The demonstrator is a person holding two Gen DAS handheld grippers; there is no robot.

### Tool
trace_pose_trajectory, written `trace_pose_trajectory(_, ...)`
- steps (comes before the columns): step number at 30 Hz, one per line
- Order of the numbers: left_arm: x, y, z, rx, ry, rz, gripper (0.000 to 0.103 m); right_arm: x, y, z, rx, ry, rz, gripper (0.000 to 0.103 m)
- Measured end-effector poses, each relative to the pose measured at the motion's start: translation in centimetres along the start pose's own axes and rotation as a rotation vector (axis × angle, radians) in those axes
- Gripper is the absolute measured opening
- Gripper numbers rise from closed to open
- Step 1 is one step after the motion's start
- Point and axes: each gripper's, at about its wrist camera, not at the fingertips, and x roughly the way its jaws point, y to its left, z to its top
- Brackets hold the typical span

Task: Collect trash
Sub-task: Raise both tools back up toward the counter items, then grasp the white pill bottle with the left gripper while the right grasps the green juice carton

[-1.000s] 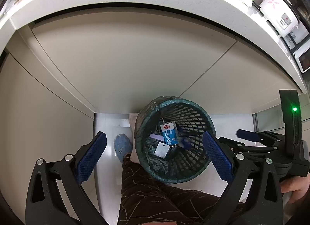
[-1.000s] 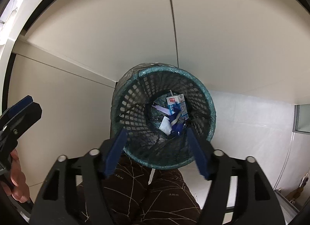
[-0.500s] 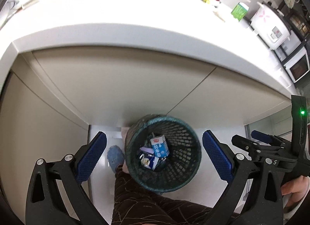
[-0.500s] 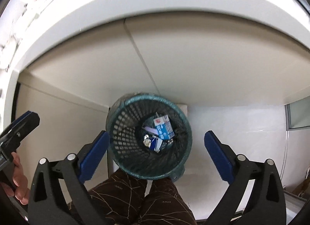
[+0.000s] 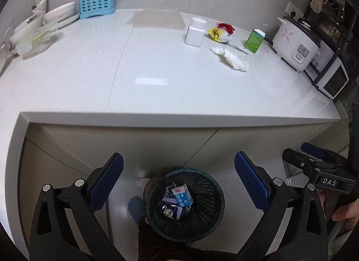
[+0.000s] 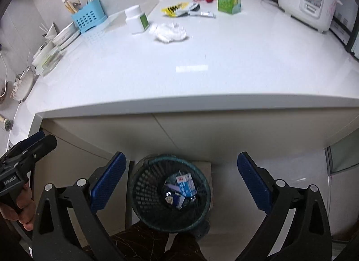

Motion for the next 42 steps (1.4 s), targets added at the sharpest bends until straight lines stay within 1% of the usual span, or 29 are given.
trace_pose_trajectory(9,-0.9,-0.8,4.0,0.017,-0.041,-0.001,0.097,-2.2,-0.9,4.4,0.019,-0.107,-0.032,0.095)
trace_pose_trajectory(14,-0.4,-1.2,6.3,0.020,-0.046,-0.004,0.097,-2.2,-1.2,6.5,0.017,-0.140,-0.040,0.095)
trace_pose_trajectory(20,0.9,-1.5,9.3,0.028,-0.046,-0.001,0.097,-1.8,-1.6,9.3,0.022,-0.161,-0.054,0.095)
trace_pose_trajectory(29,3.8,-1.9,13.8,0.030,-0.044,0.021,0.097,-0.3,-2.6,12.5,0.039,-0.163,-0.087,0.095)
trace_pose_trajectory(36,6.6,-1.7,16.7,0.014,-0.035,0.047,0.097,1.3,-4.6,15.9,0.060,-0.166,-0.142,0.095)
trace_pose_trajectory(42,9.3,-1.9,18.7,0.018,-0.016,0.061,0.097,3.1,-6.9,19.8,0.100,-0.175,-0.175,0.095)
